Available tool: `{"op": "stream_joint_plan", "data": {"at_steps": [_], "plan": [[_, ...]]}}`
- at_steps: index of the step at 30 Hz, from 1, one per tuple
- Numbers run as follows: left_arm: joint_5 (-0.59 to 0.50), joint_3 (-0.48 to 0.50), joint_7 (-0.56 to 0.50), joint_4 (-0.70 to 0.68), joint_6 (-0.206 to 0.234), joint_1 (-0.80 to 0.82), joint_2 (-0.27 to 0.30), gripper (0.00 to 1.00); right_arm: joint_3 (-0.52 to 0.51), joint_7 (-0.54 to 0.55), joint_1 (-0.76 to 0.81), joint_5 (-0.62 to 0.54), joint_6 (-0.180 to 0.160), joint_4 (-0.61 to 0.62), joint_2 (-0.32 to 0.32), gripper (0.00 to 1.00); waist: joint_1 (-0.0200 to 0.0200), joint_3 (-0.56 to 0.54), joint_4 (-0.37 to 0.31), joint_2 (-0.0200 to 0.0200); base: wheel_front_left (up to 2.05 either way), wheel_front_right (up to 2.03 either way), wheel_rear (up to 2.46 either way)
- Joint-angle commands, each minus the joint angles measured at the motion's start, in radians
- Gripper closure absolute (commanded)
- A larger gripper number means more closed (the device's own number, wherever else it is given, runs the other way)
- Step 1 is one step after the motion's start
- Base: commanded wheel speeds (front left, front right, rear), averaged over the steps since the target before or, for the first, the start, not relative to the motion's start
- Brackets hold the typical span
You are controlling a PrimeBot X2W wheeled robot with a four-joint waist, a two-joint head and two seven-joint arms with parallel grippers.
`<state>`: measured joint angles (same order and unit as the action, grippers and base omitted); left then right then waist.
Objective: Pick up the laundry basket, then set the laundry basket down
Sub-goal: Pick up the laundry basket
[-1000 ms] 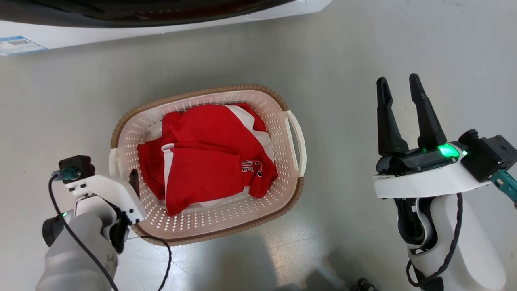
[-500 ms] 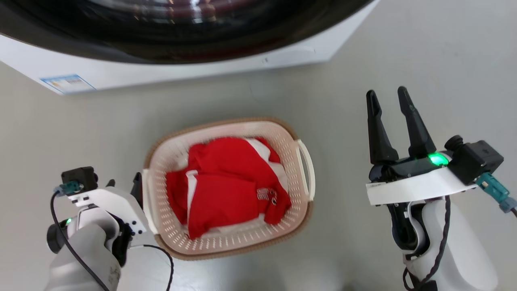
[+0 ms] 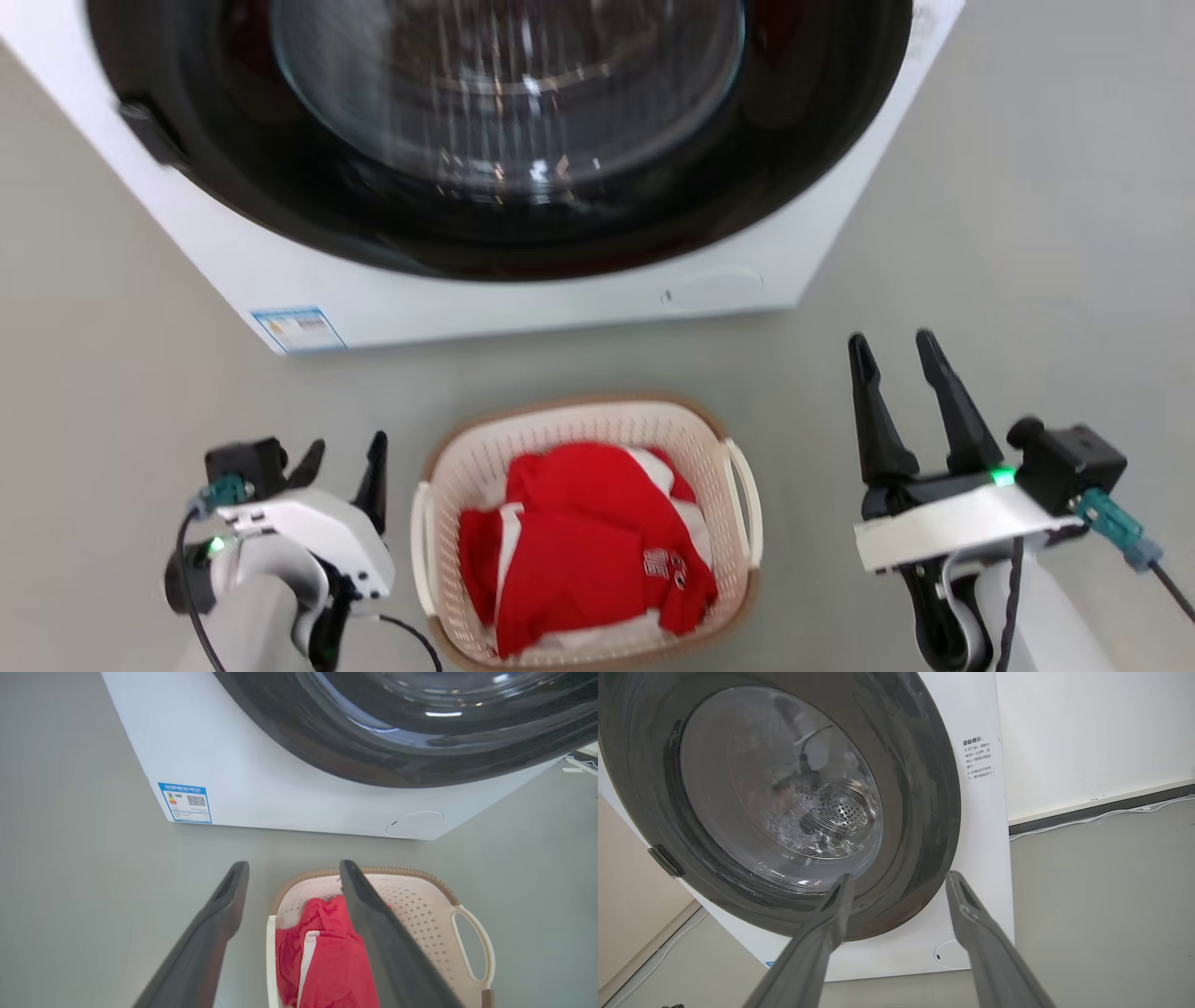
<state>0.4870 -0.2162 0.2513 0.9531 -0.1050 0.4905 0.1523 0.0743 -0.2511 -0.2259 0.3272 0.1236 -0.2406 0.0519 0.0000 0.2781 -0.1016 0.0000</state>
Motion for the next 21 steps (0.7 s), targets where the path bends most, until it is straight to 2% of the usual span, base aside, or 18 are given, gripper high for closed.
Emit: {"op": "stream_joint_plan", "data": {"at_steps": [1,10,16,21], "plan": [[-0.009,0.038,0.01,-0.044,0.009,-0.027,0.013,0.0,0.02,-0.011,0.01,-0.008,0.007,0.018,0.0,0.0,0.0,-0.074,0.036,0.0,0.0,0.0,0.0],[-0.099,0.082,0.01,-0.334,0.058,-0.203,-0.032,0.0,-0.01,-0.011,0.081,-0.015,0.007,0.017,0.011,0.0,0.0,-0.187,0.079,0.0,0.0,0.0,0.0],[-0.16,0.102,0.01,-0.561,0.106,-0.335,-0.054,0.0,-0.028,-0.011,0.106,-0.024,0.007,0.031,0.011,0.0,0.0,-0.224,0.083,0.0,0.0,0.0,0.0],[-0.181,0.111,0.01,-0.707,0.125,-0.423,-0.068,0.0,-0.047,-0.011,0.127,-0.026,0.007,0.039,0.01,0.0,0.0,-0.248,0.085,0.0,0.0,0.0,0.0]]}}
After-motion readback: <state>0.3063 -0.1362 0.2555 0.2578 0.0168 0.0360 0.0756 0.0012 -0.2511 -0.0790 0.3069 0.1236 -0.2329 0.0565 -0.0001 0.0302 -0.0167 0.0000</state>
